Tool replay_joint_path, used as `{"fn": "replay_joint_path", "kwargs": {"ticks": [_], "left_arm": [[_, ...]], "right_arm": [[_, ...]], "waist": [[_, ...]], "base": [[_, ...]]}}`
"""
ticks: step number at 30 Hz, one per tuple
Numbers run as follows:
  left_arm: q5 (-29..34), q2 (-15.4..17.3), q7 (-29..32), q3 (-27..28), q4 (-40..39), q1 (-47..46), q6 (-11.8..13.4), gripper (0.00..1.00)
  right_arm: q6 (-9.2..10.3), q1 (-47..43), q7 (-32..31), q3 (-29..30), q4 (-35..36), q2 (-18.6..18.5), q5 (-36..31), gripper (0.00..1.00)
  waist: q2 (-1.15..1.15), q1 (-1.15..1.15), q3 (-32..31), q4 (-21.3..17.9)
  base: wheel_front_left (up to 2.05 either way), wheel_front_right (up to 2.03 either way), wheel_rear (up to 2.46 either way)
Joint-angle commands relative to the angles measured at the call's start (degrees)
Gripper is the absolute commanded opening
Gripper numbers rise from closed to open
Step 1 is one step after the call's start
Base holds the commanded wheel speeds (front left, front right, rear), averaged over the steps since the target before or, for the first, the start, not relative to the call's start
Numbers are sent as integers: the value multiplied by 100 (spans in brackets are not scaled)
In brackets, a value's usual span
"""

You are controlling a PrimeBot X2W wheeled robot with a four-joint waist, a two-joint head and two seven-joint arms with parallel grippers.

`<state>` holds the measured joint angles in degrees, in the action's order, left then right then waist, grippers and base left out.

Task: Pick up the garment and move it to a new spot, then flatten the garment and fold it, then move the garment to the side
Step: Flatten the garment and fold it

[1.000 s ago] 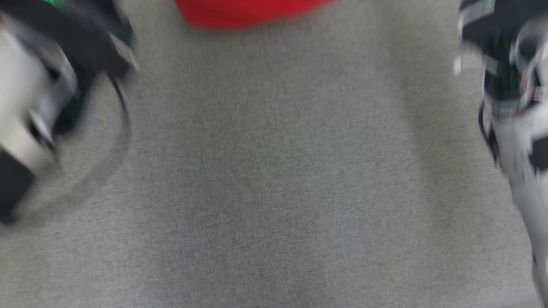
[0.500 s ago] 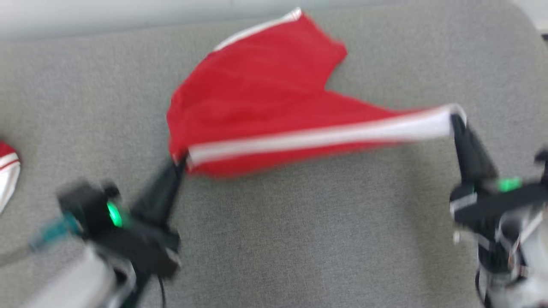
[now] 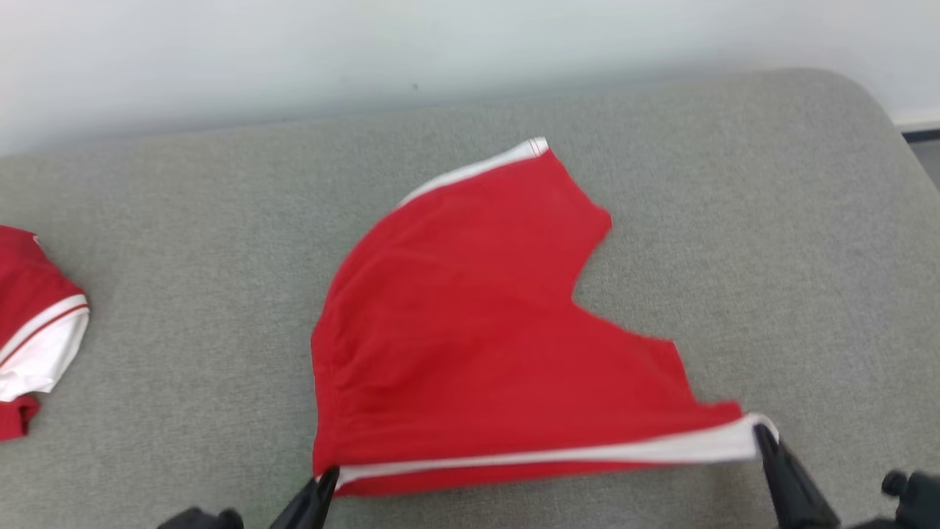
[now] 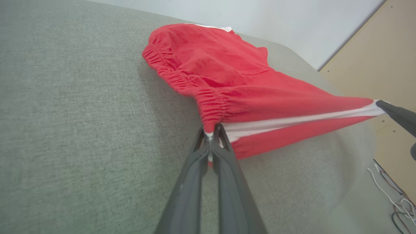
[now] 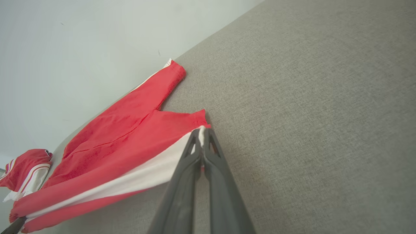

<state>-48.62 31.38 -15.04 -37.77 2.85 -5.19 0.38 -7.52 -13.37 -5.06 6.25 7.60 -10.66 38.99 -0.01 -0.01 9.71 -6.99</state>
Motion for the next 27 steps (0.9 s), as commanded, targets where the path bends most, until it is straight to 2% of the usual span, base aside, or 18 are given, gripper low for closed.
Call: {"fn": "replay_joint_path", "kwargs": {"ticks": [1,5,12,21,27], "left_arm": [[58,-27,-20,102,83,192,-36,0],[171,-173,-20,152,291,520,-239,0],[356,-379,-20,219,543,744,-425,0],[591,-681,-20,254,639,573,-614,0],[760,-833,-20,225,665,248,-687,0]], "right_arm": [[7,-194,-14,51,21,14,-83,0],[7,-704,-71,84,10,120,-175,0],[7,-1131,-72,31,-75,170,-157,0],[7,-720,-81,151,-114,-7,16,0],[7,-31,-177,130,-213,-248,125,0]], "waist": [[1,1,-177,84],[1,1,-366,233],[1,1,-525,361],[1,1,-629,531],[1,1,-603,676]], "base": [[0,0,0],[0,0,0],[0,0,0],[0,0,0],[0,0,0]]}}
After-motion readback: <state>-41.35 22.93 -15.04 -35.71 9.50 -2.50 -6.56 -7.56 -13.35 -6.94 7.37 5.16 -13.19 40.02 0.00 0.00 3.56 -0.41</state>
